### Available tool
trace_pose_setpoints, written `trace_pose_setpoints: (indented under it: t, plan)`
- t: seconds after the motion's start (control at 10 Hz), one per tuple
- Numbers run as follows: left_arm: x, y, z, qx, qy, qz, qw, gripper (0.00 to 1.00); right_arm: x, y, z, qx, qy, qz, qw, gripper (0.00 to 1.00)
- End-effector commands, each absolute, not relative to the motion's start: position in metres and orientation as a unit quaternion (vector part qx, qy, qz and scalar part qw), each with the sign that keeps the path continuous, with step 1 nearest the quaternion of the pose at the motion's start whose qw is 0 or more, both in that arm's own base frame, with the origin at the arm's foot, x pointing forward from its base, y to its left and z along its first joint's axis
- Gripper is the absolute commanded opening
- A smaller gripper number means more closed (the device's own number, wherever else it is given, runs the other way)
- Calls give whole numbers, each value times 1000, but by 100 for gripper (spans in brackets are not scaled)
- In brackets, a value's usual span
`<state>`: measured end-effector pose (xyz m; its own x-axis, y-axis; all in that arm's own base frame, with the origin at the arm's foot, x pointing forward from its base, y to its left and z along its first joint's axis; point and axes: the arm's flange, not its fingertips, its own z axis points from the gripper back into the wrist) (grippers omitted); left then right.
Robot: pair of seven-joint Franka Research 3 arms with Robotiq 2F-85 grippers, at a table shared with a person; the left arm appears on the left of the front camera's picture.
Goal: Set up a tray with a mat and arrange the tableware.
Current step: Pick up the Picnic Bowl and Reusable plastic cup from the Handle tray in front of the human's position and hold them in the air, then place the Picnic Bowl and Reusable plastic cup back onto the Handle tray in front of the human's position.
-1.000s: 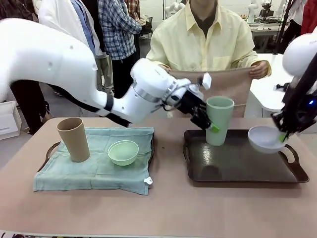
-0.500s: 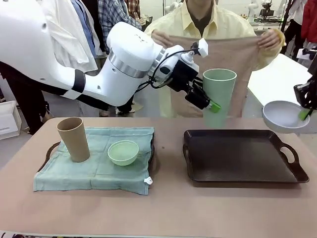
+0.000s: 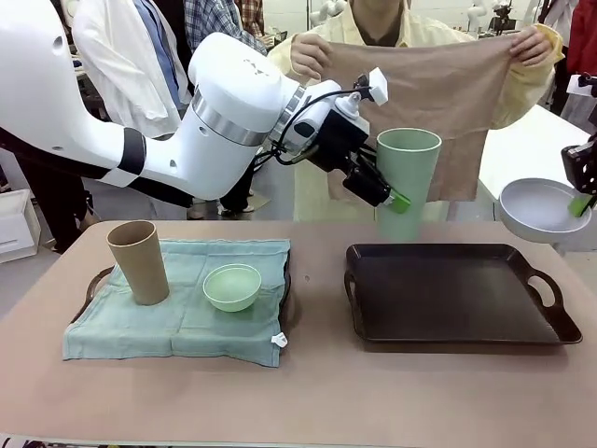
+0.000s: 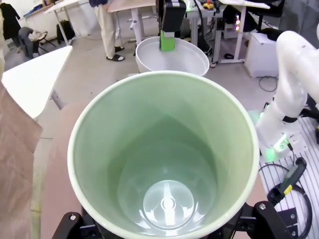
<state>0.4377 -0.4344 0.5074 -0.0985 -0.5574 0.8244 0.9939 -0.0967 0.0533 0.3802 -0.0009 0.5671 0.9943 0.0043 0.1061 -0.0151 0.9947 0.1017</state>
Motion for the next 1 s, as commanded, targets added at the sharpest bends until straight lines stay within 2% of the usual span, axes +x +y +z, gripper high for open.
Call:
trace_pose_setpoints:
  t: [0.0, 0.9]
  plan:
    - [439, -436, 510, -332, -334, -664, 581, 0, 381, -2, 565, 52, -52, 2, 997, 0]
    - [439, -436, 510, -332, -334, -664, 581, 0, 381, -2, 565, 52, -52, 2, 997, 0]
